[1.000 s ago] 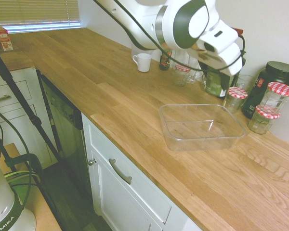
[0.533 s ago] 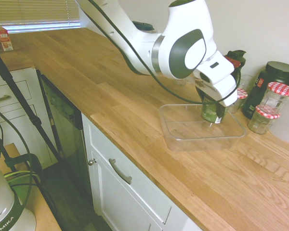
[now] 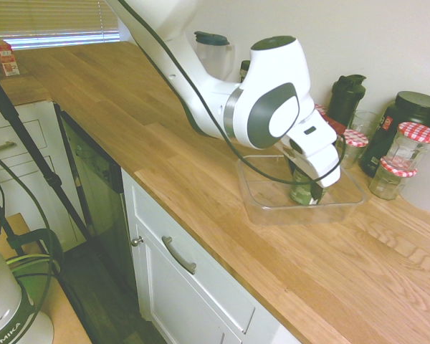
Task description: Put the cereal into the container
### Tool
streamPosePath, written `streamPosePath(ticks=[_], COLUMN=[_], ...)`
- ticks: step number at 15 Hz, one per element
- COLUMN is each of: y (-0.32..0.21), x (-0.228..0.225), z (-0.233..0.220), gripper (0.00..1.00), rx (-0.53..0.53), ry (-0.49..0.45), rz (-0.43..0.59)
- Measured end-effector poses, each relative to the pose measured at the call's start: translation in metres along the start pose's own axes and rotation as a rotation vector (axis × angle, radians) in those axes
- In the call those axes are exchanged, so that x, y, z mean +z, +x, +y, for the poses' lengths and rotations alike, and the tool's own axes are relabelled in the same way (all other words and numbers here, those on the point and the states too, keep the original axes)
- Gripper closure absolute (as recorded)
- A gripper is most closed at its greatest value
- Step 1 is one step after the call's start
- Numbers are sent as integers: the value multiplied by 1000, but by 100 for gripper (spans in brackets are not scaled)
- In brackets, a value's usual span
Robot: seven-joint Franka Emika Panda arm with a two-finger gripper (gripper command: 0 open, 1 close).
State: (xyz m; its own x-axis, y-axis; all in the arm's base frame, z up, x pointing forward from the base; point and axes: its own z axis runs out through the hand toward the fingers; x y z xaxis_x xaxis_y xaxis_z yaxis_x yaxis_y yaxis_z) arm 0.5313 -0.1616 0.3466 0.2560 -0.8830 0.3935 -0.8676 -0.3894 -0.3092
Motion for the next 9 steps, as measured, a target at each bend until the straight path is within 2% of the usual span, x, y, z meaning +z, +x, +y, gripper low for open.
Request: streamPosePath(ticks=[1, 4, 9], y=[1, 1, -1], x=[1, 1, 4], z=[0, 0, 3], gripper=[0, 0, 0], rx=[17, 64, 79], ry=[4, 1, -24], rz=[-3, -30, -56])
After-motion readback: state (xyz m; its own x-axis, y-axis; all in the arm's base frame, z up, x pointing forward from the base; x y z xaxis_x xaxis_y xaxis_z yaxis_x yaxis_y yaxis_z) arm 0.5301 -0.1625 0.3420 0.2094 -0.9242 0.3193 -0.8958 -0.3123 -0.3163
